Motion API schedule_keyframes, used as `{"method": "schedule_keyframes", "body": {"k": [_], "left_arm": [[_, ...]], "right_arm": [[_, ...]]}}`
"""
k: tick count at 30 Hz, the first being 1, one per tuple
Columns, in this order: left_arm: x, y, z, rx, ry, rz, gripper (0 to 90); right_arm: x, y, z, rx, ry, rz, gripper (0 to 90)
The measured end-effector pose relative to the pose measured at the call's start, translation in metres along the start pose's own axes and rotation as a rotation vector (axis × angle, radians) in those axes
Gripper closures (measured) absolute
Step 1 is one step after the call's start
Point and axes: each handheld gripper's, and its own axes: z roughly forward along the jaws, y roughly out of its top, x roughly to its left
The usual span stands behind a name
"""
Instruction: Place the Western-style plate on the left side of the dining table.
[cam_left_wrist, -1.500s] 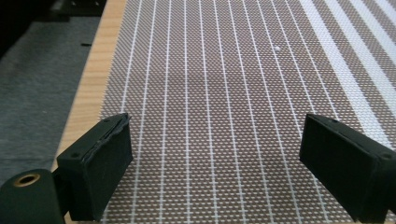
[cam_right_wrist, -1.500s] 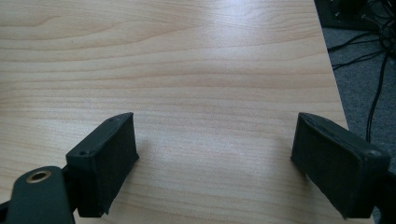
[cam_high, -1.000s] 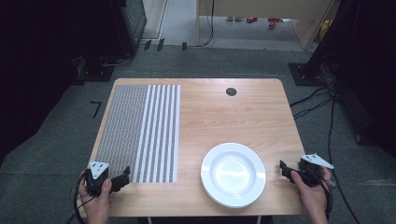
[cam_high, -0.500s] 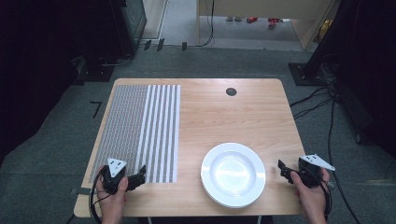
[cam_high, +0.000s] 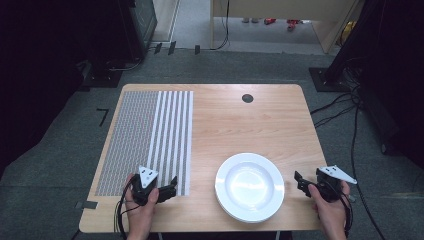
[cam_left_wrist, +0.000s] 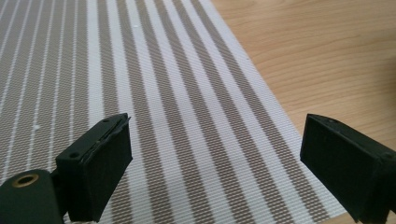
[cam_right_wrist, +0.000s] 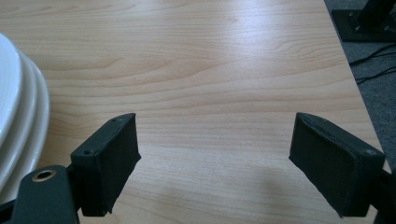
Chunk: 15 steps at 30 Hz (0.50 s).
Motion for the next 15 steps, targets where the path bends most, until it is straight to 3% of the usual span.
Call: {"method": "schedule_keyframes", "body": {"k": [15], "left_arm": [[-0.032, 0.010, 0.012, -0.001, -0.066, 0.041, 9.0]], "right_arm": [[0.013, 0.002, -0.004, -0.024, 0.027, 0.008, 15.4]]}}
